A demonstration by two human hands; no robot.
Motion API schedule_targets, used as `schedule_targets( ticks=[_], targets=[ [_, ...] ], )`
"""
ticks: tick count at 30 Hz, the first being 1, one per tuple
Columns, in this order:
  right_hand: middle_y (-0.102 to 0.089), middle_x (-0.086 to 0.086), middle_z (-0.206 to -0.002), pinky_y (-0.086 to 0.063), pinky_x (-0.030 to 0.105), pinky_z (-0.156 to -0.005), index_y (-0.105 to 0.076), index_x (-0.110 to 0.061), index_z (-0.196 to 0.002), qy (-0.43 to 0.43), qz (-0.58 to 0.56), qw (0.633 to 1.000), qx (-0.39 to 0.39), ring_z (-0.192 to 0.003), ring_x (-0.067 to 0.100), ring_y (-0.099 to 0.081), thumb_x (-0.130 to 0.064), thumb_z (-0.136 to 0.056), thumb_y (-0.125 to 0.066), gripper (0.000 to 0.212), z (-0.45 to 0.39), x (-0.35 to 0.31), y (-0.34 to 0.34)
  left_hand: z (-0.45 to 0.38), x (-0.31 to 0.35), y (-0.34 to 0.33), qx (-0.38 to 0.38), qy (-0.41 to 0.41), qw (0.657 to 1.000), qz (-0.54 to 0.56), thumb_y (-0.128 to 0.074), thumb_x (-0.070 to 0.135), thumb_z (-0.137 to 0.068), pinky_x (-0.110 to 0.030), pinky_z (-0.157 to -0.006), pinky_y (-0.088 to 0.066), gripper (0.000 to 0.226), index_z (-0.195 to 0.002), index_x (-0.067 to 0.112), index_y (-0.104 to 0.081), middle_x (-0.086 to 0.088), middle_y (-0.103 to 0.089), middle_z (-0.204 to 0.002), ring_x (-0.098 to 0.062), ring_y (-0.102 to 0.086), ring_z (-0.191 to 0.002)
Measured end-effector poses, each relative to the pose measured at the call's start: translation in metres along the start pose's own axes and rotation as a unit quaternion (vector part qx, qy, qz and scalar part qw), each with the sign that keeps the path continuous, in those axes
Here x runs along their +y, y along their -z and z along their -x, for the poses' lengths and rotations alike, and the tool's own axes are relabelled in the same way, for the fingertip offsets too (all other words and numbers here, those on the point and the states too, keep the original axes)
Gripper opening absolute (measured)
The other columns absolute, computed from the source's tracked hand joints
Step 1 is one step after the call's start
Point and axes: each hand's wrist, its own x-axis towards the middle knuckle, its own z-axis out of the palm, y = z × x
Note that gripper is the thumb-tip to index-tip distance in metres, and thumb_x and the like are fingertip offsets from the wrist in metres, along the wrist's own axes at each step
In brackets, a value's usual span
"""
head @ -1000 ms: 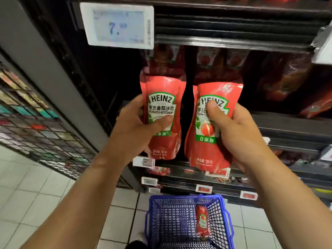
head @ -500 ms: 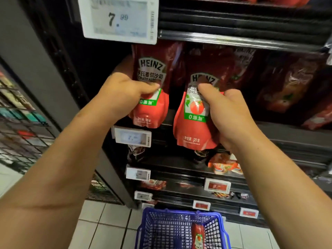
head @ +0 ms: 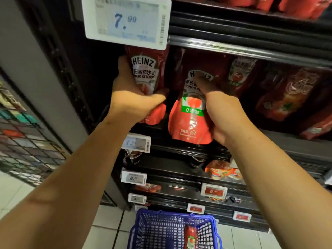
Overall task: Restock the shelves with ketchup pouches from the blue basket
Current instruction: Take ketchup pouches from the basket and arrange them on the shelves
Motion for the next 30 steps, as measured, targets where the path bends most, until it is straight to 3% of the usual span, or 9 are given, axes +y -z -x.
schedule_targets(
  ticks=[5, 9, 14, 16, 18, 20, 22, 24, 30],
  targets=[
    [-0.079, 0.003, -0.091, -0.064, 0.043, -0.066, -0.061, -0.017, -0.126, -0.002, -0.018, 1.000, 0.009, -0.076, 0.022, -0.078, -0.050, -0.067, -0.082, 0.072, -0.004, 0.000, 0.003, -0.025, -0.014, 0.002, 0.009, -0.053, 0.996, -0.074, -0.091, 0.038, -0.059, 0.002, -0.072, -0.044, 0.100, -0.137, 0.009, -0.037, 0.027, -0.057, -0.098, 0.026, -0.057, -0.088],
    [-0.079, 0.005, -0.093, -0.063, 0.048, -0.074, -0.060, -0.016, -0.128, 0.002, -0.040, 0.999, 0.002, -0.078, 0.027, -0.077, -0.049, -0.065, -0.083, 0.075, -0.005, -0.002, 0.000, -0.034, -0.020, 0.002, -0.007, -0.030, 0.998, -0.060, -0.091, 0.034, -0.063, -0.002, -0.079, -0.047, 0.101, -0.143, 0.015, -0.032, 0.025, -0.058, -0.107, 0.021, -0.057, -0.097],
    [-0.079, 0.005, -0.085, -0.063, 0.042, -0.067, -0.065, -0.012, -0.119, -0.025, -0.026, 0.999, 0.001, -0.076, 0.025, -0.078, -0.037, -0.085, -0.077, 0.044, 0.001, -0.001, 0.005, -0.016, -0.013, 0.008, -0.023, -0.002, 0.999, -0.048, -0.091, 0.031, -0.064, -0.035, -0.107, -0.049, 0.106, -0.148, 0.010, -0.030, -0.005, -0.051, -0.141, -0.013, -0.053, -0.130],
    [-0.078, 0.011, -0.090, -0.063, 0.048, -0.073, -0.068, -0.008, -0.112, -0.045, -0.035, 0.998, 0.002, -0.082, 0.029, -0.077, -0.032, -0.091, -0.072, 0.032, 0.008, -0.004, 0.008, 0.012, -0.001, 0.020, -0.001, 0.010, 0.999, -0.052, -0.085, 0.033, -0.070, -0.028, -0.110, -0.045, 0.100, -0.152, 0.012, -0.032, -0.005, -0.043, -0.146, -0.010, -0.048, -0.133],
    [-0.077, 0.017, -0.098, -0.060, 0.055, -0.078, -0.069, -0.004, -0.108, -0.083, -0.062, 0.995, -0.008, -0.090, 0.035, -0.076, -0.034, -0.094, -0.068, 0.033, 0.015, -0.009, 0.009, 0.054, 0.016, 0.029, 0.025, -0.033, 0.996, -0.085, -0.073, 0.035, -0.081, -0.024, -0.099, -0.051, 0.066, -0.138, 0.013, -0.048, -0.001, -0.049, -0.133, -0.005, -0.054, -0.119],
    [-0.074, 0.022, -0.110, -0.059, 0.057, -0.078, -0.067, 0.002, -0.115, -0.129, -0.074, 0.989, -0.028, -0.099, 0.041, -0.072, -0.033, -0.098, -0.061, 0.040, 0.021, -0.011, 0.011, 0.096, 0.037, 0.032, -0.045, -0.073, 0.995, -0.055, -0.064, 0.032, -0.090, -0.021, -0.087, -0.054, 0.042, -0.129, 0.021, -0.056, 0.003, -0.057, -0.122, -0.010, -0.060, -0.114],
    [-0.072, 0.021, -0.103, -0.060, 0.048, -0.061, -0.065, 0.005, -0.109, -0.167, -0.064, 0.982, -0.055, -0.085, 0.036, -0.073, -0.028, -0.102, -0.051, 0.037, 0.026, -0.012, 0.012, 0.121, 0.056, 0.029, -0.136, -0.036, 0.990, 0.022, -0.063, 0.030, -0.094, -0.019, -0.083, -0.056, 0.038, -0.131, 0.028, -0.058, 0.005, -0.063, -0.122, -0.012, -0.065, -0.112],
    [-0.071, 0.019, -0.085, -0.060, 0.044, -0.051, -0.065, 0.004, -0.097, -0.191, -0.070, 0.976, -0.074, -0.066, 0.028, -0.071, -0.018, -0.102, -0.044, 0.031, 0.030, -0.013, 0.013, 0.130, 0.066, 0.027, -0.156, 0.002, 0.986, 0.061, -0.068, 0.025, -0.093, -0.018, -0.082, -0.057, 0.039, -0.131, 0.025, -0.060, 0.007, -0.068, -0.119, -0.008, -0.069, -0.107],
    [-0.067, 0.024, -0.109, -0.060, 0.044, -0.062, -0.061, 0.002, -0.113, -0.199, -0.058, 0.976, -0.068, -0.090, 0.034, -0.066, -0.019, -0.103, -0.049, 0.026, 0.034, -0.009, 0.013, 0.124, 0.066, 0.036, -0.119, -0.091, 0.987, -0.048, -0.067, 0.010, -0.095, -0.009, -0.084, -0.052, 0.030, -0.124, 0.005, -0.069, -0.001, -0.073, -0.111, -0.001, -0.069, -0.101]
  ],
)
